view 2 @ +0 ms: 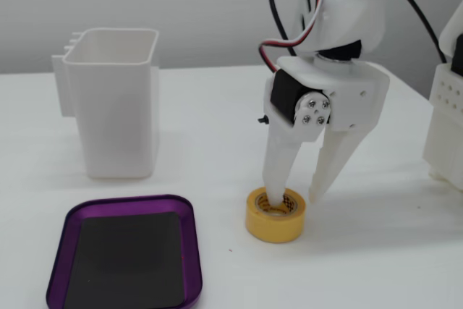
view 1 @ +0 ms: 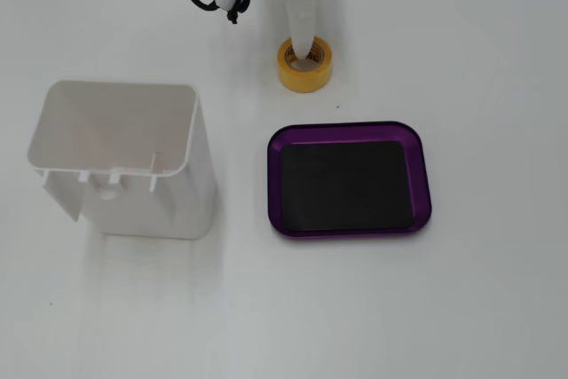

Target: Pick up the yellow tape and place it in the box.

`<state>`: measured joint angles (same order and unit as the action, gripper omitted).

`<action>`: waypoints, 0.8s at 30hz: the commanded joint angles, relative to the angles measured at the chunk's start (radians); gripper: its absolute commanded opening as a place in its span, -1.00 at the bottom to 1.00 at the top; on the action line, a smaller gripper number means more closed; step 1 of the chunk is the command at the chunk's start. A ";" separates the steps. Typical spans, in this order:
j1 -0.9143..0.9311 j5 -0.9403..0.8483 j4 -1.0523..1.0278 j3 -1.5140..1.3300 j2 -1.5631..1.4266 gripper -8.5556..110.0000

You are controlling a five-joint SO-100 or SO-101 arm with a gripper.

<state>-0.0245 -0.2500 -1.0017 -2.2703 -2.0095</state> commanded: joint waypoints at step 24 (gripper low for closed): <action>-0.034 -0.002 -0.025 0.130 0.075 -0.87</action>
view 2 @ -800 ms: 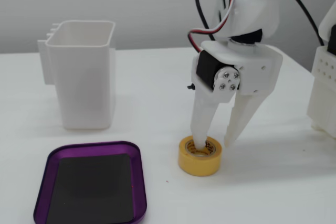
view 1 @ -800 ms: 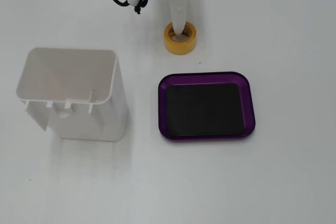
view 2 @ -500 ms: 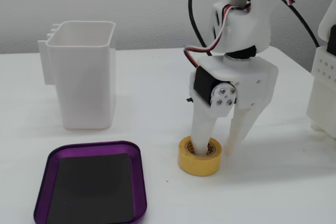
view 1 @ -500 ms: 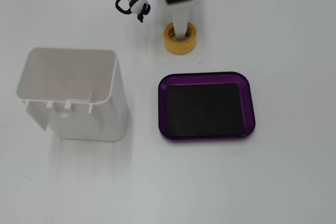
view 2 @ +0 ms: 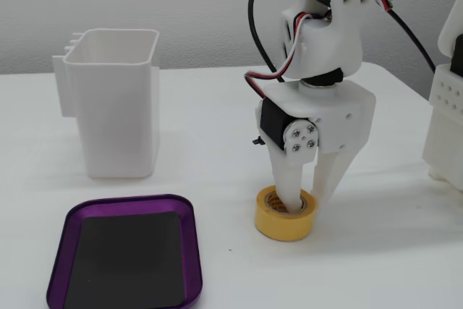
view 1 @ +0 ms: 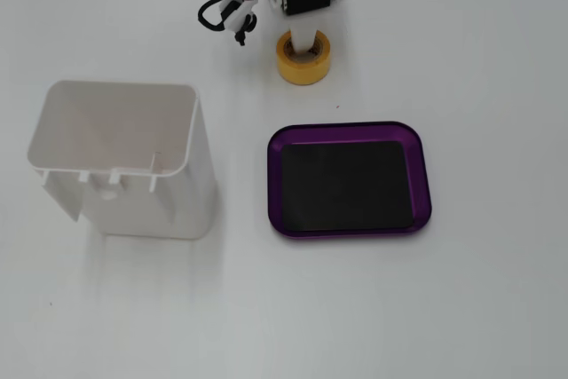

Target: Pick up the yellow tape and place it in the box.

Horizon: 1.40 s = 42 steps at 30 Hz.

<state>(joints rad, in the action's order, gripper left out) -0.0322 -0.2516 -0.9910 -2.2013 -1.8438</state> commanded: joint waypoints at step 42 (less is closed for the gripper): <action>-0.048 0.011 0.163 0.477 0.129 -0.71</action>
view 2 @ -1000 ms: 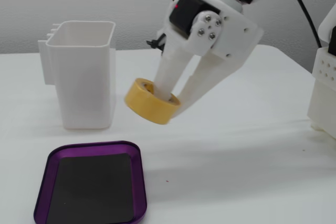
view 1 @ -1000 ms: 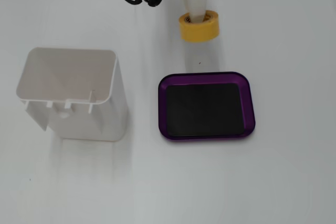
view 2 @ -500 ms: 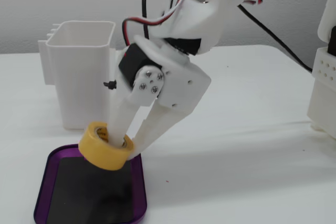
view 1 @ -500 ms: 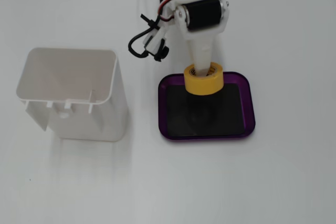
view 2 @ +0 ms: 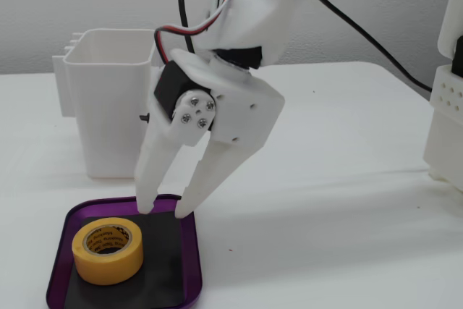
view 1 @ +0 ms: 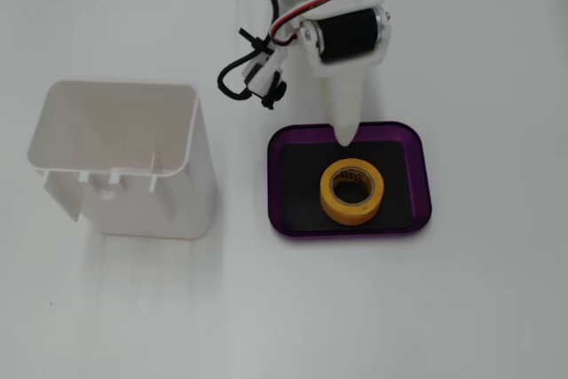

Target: Pick up the yellow tape and place it in the box.

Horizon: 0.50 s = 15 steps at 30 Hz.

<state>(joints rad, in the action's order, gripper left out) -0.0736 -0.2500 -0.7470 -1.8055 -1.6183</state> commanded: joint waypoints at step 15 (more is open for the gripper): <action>-0.005 0.086 -0.488 -0.138 -0.816 -0.71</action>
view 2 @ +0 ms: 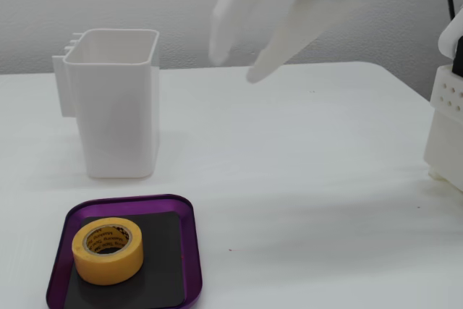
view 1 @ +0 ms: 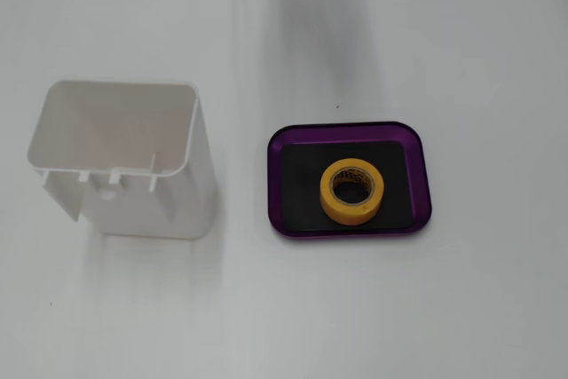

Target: Pick up the yellow tape and place it in the box.

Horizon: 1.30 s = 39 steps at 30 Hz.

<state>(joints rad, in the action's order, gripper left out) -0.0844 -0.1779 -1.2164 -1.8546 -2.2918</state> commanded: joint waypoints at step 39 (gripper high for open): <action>0.219 0.186 0.049 -1.200 -1.135 -0.86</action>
<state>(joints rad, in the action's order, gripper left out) 0.1365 0.0061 -1.1628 -3.0496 -3.3395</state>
